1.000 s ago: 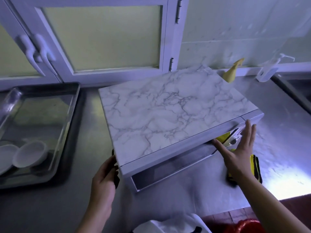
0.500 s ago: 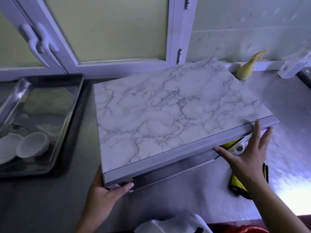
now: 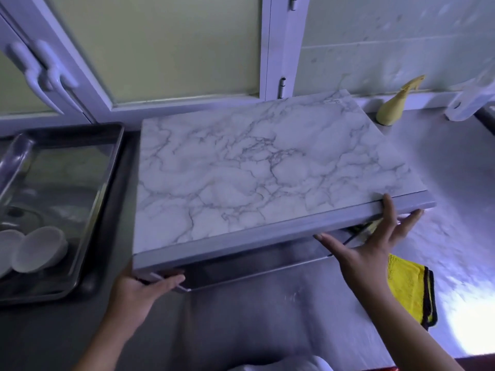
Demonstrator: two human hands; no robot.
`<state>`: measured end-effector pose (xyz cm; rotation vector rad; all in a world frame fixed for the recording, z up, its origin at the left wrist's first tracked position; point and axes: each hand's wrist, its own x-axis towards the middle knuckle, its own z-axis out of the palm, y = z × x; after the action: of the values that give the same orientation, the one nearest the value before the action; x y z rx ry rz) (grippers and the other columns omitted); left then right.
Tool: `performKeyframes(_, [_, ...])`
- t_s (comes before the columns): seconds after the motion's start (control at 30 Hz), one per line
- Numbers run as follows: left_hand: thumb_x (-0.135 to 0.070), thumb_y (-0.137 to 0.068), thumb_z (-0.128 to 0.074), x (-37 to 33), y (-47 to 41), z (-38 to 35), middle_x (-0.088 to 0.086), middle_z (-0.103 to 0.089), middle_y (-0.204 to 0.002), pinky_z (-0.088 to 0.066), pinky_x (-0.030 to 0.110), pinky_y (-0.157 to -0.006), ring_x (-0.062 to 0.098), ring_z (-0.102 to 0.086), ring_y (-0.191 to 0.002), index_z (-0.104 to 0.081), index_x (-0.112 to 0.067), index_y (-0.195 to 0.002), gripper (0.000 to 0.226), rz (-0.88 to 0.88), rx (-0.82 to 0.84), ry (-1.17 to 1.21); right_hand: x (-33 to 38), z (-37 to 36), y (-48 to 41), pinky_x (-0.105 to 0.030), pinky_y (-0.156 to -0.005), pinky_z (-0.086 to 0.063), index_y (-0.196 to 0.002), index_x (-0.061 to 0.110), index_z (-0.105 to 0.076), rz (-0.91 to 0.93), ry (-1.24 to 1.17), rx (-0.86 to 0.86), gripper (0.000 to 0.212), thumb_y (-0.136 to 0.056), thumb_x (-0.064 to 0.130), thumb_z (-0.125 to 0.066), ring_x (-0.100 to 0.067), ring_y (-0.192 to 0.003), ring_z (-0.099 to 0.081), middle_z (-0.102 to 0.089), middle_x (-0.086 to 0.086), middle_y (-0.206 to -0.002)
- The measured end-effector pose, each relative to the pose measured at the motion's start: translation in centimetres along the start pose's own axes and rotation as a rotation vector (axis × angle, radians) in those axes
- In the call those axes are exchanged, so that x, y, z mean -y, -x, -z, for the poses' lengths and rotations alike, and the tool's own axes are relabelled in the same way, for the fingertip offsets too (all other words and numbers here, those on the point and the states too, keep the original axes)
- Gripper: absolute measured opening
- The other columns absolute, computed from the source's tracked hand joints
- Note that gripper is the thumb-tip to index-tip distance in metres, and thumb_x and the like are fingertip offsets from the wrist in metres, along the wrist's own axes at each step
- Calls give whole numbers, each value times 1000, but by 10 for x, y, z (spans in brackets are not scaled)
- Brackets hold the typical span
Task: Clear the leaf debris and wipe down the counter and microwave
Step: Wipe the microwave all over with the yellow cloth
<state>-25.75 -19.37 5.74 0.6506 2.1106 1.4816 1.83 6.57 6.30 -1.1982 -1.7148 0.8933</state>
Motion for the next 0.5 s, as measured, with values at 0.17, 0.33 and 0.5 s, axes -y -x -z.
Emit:
performKeyframes(0.17, [4, -60, -86, -10, -62, 8, -11, -71, -61, -48, 8, -55, -4, -64, -56, -74, -26, -58, 32, -16, 6, -9, 13, -38, -26, -44, -126, -3, -154, 43, -19, -26, 26, -81, 127, -49, 69, -86, -19, -151, 23, 29, -9, -161])
performKeyframes(0.33, [-18, -58, -92, -14, -124, 10, 4, -76, -85, -55, 20, -69, 12, -71, -76, -70, -4, -87, 39, -10, 58, -7, 27, -68, -65, -27, -118, 8, -151, 48, -18, -97, 24, -88, 126, -45, 81, -77, -21, -150, 21, 26, -9, -162])
performKeyframes(0.5, [-42, -44, -95, -24, -167, 7, -9, -77, -88, -56, 30, -77, 11, -73, -84, -69, -34, -86, 50, -11, 146, 30, 44, -75, -101, -46, -125, -9, -152, 50, -14, -199, 86, 19, 128, -47, 76, -83, -22, -152, 17, 30, 0, -161])
